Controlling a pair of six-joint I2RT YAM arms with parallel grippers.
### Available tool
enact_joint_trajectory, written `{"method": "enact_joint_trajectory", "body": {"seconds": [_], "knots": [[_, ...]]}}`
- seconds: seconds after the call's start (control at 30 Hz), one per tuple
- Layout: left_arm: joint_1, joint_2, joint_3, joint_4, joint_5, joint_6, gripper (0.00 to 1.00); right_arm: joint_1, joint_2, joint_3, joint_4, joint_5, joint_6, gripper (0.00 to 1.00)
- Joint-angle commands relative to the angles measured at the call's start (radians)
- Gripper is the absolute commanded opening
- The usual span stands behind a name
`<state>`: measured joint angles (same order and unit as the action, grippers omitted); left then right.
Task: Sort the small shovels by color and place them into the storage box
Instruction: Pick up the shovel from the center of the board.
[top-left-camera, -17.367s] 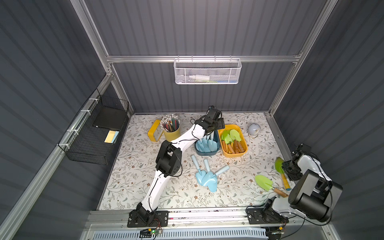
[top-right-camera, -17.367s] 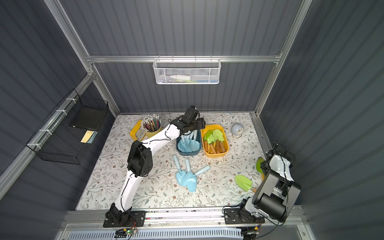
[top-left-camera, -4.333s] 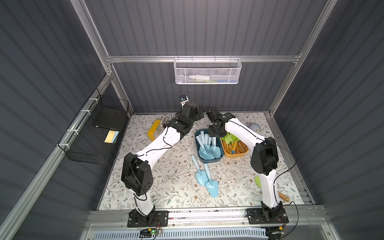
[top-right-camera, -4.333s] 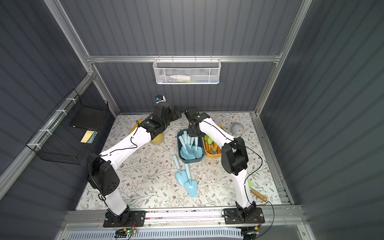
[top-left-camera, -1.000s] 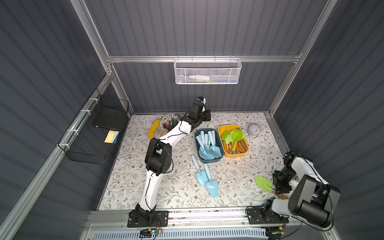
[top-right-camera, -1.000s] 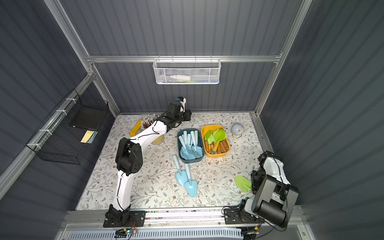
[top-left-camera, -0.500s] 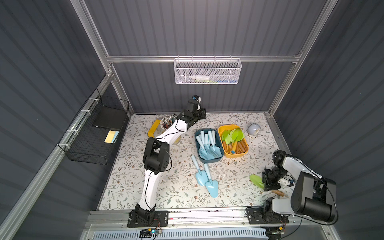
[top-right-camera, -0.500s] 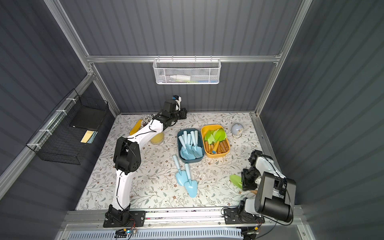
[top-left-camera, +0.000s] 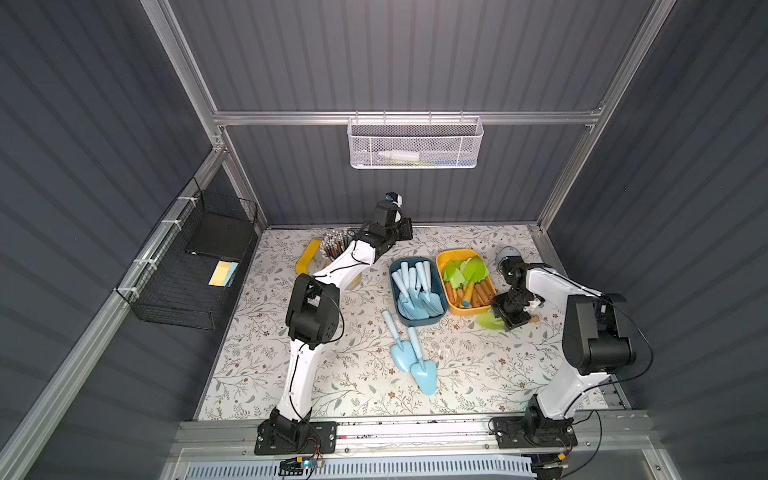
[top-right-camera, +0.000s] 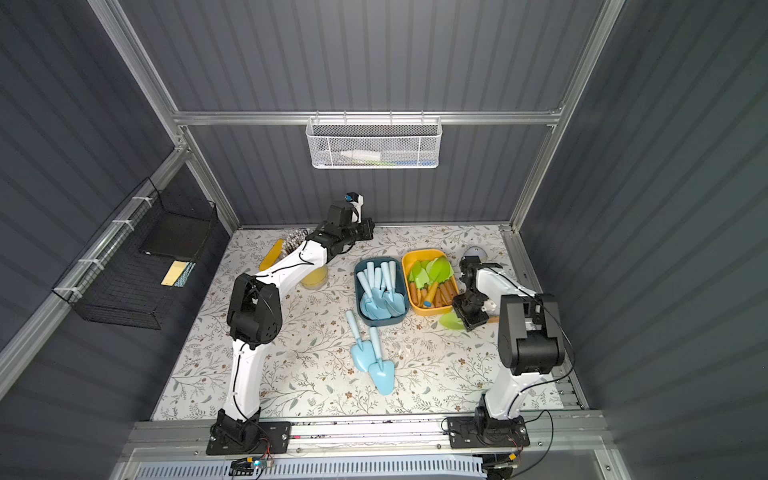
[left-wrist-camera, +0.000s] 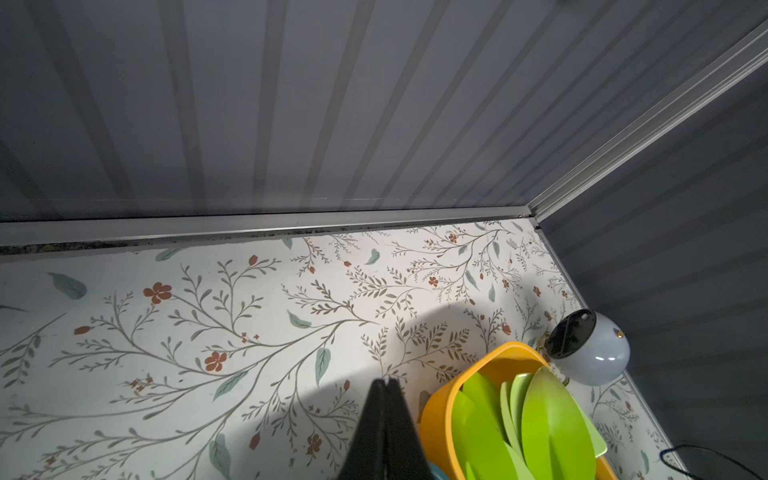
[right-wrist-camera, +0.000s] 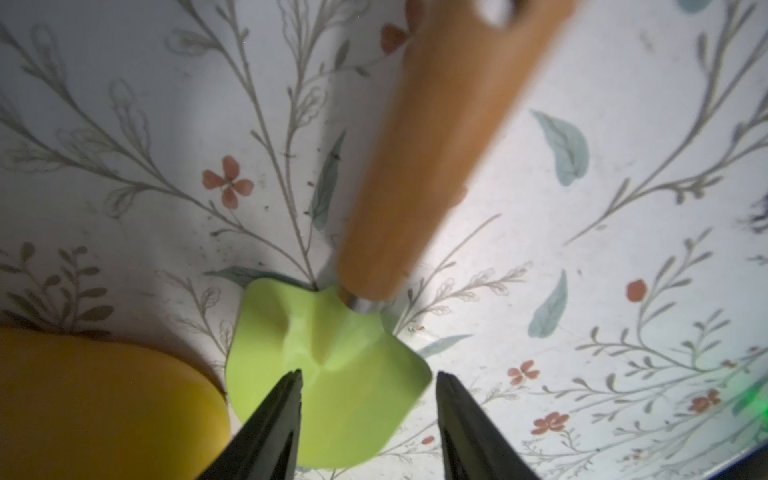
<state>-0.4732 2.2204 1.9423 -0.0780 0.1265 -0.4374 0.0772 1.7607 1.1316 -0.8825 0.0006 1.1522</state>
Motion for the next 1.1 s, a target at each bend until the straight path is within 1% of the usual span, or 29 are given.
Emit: {"method": "enact_joint_trajectory", "body": {"seconds": [0.0, 0.13, 0.27, 0.43, 0.53, 0.63, 0.73, 0.93, 1.07], "knots": [[-0.002, -0.024, -0.006, 0.009, -0.004, 0.022, 0.10, -0.005, -0.002, -0.012, -0.041, 0.013, -0.056, 0.58], [-0.001, -0.023, -0.003, 0.009, -0.003, 0.020, 0.12, -0.013, -0.012, 0.007, -0.038, 0.016, -0.073, 0.59], [-0.002, -0.019, 0.005, 0.009, -0.008, 0.010, 0.12, -0.025, 0.005, 0.074, -0.049, 0.028, -0.113, 0.59], [-0.002, -0.011, 0.020, 0.018, -0.015, -0.014, 0.12, -0.034, 0.023, 0.187, -0.102, 0.079, -0.167, 0.60], [-0.002, -0.013, 0.011, 0.021, -0.015, -0.022, 0.12, -0.049, 0.027, 0.246, -0.101, 0.122, -0.194, 0.60], [-0.004, -0.011, 0.000, 0.022, -0.018, -0.031, 0.12, -0.071, 0.063, 0.288, -0.061, 0.091, -0.224, 0.58], [-0.005, -0.011, -0.006, 0.021, -0.015, -0.041, 0.12, -0.087, 0.129, 0.324, -0.034, 0.067, -0.248, 0.56], [-0.010, -0.031, -0.027, 0.017, -0.037, -0.058, 0.11, -0.110, 0.222, 0.318, 0.075, 0.089, -0.288, 0.52], [-0.017, -0.039, -0.024, 0.010, -0.058, -0.063, 0.11, -0.115, 0.193, 0.229, 0.099, 0.107, -0.308, 0.52]]}}
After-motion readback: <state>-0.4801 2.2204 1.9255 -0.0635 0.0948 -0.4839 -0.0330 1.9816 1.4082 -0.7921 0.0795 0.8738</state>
